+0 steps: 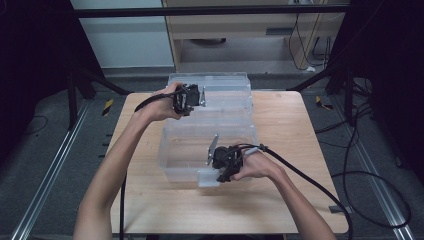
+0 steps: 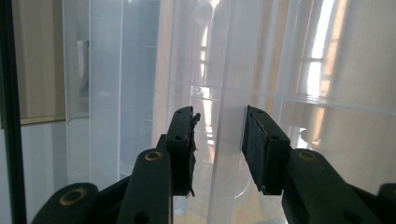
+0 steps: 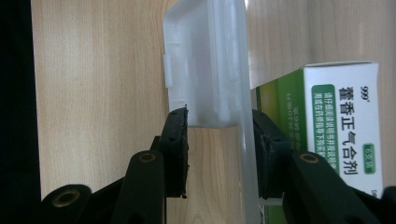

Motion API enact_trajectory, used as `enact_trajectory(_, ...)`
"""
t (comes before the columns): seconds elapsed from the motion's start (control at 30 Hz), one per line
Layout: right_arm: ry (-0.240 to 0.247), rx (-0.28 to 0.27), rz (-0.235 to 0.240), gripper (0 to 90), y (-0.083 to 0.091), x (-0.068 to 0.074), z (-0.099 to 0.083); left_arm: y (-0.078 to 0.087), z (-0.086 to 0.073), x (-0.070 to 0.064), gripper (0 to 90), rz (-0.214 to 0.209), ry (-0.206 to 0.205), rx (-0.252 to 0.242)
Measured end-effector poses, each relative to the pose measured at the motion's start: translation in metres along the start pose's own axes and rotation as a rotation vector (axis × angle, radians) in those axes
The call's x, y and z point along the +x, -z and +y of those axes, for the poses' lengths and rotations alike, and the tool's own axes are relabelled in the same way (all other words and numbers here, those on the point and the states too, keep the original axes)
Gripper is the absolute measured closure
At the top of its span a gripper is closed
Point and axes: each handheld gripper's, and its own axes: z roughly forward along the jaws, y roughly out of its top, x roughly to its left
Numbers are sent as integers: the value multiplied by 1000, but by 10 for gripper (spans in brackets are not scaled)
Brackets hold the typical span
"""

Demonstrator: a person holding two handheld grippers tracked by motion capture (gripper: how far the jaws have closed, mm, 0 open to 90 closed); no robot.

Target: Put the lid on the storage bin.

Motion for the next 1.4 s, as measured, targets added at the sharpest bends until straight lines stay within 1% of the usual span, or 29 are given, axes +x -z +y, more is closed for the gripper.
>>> enact_trajectory(0.13,0,1,-1,622,0,0,0,-2,2,-2,656,4,-4,-3)
enact_trajectory(0.17,0,0,-1,622,0,0,0,-2,2,-2,659,9,-14,0)
enact_trajectory(0.2,0,0,-2,622,0,0,0,-3,3,-2,663,7,-15,6)
enact_trajectory(0.3,2,0,-1,623,0,0,0,-3,4,-2,684,7,-34,27)
enact_trajectory(0.4,4,-1,-3,623,0,0,0,-3,5,-3,705,8,-36,30)
enact_trajectory(0.43,0,4,-1,623,0,0,0,-3,5,-3,709,6,-24,20)
enact_trajectory(0.5,-1,5,-1,624,0,0,0,-3,5,-4,719,5,-24,23)
enact_trajectory(0.7,-14,7,1,628,1,1,0,-2,7,-5,745,18,-59,33)
enact_trajectory(0.73,-19,9,0,628,1,1,0,-1,7,-6,747,18,-60,33)
enact_trajectory(0.77,-14,7,0,629,1,1,0,-1,7,-6,748,20,-63,33)
enact_trajectory(0.8,-17,4,-4,629,0,1,0,-2,7,-7,750,18,-49,23)
enact_trajectory(0.83,-6,-3,-6,630,0,1,0,-1,7,-7,752,19,-55,29)
enact_trajectory(0.87,-11,-1,-6,630,0,1,0,1,8,-7,753,17,-62,43)
enact_trajectory(0.93,-2,-4,-4,631,0,1,0,1,9,-8,756,18,-64,43)
enact_trajectory(1.0,-16,-1,-5,634,0,2,-1,2,9,-9,758,15,-58,44)
enact_trajectory(1.07,-13,-6,-7,636,1,1,-1,2,9,-9,760,12,-61,36)
enact_trajectory(1.13,-12,-8,-8,637,0,1,-1,4,9,-9,763,9,-64,39)
enact_trajectory(1.17,-12,-9,-9,638,0,1,-1,4,9,-8,764,11,-70,31)
enact_trajectory(1.23,-8,-9,-9,639,1,1,-1,5,9,-9,767,6,-70,38)
enact_trajectory(1.27,-10,-9,-12,640,0,1,-1,6,10,-9,769,7,-77,38)
enact_trajectory(1.3,-17,-12,-12,641,0,1,-1,6,10,-10,770,7,-70,29)
enact_trajectory(1.37,-14,-12,-10,641,0,1,-2,8,11,-10,772,12,-82,29)
enact_trajectory(1.4,-16,-11,-10,642,0,1,-1,9,12,-12,773,5,-76,37)
